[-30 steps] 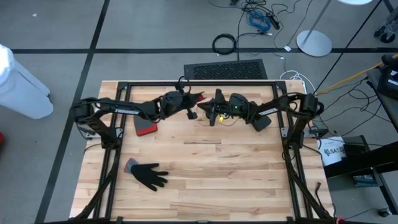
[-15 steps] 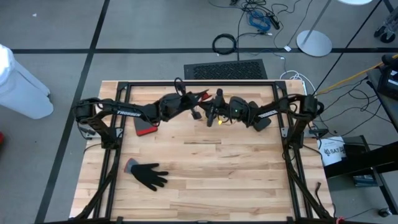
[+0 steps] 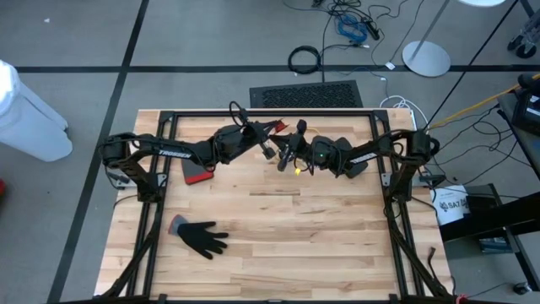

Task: Coil cords
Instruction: Coil the red wire into the spool

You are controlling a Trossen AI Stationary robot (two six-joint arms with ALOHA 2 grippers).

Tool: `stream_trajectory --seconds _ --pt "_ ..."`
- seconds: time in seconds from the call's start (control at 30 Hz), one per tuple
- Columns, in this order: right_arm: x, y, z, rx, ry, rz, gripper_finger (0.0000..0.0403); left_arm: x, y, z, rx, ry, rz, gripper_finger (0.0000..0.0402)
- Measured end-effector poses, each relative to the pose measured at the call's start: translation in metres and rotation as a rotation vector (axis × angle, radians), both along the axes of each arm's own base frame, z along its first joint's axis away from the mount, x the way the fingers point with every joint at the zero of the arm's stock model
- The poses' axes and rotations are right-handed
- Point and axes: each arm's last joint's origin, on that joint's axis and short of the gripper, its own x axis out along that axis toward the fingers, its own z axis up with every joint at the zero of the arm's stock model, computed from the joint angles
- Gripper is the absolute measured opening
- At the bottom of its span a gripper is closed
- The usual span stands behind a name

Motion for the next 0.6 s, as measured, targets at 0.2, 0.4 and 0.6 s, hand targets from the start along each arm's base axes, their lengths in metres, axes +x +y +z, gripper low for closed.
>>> stream_trajectory --seconds 0.2,0.4,0.6 --pt "0.000 0.000 -0.001 -0.010 0.013 -0.002 0.0021 0.000 -0.001 0.004 0.004 -0.046 -0.005 0.0000" --pt "0.001 0.002 -0.002 -0.026 0.038 0.001 0.0021 0.000 -0.001 0.011 0.026 -0.099 -0.016 0.0000" --pt "0.002 0.008 -0.003 -0.057 0.054 0.020 0.0002 -0.001 -0.001 0.011 0.034 -0.092 -0.018 0.0000"
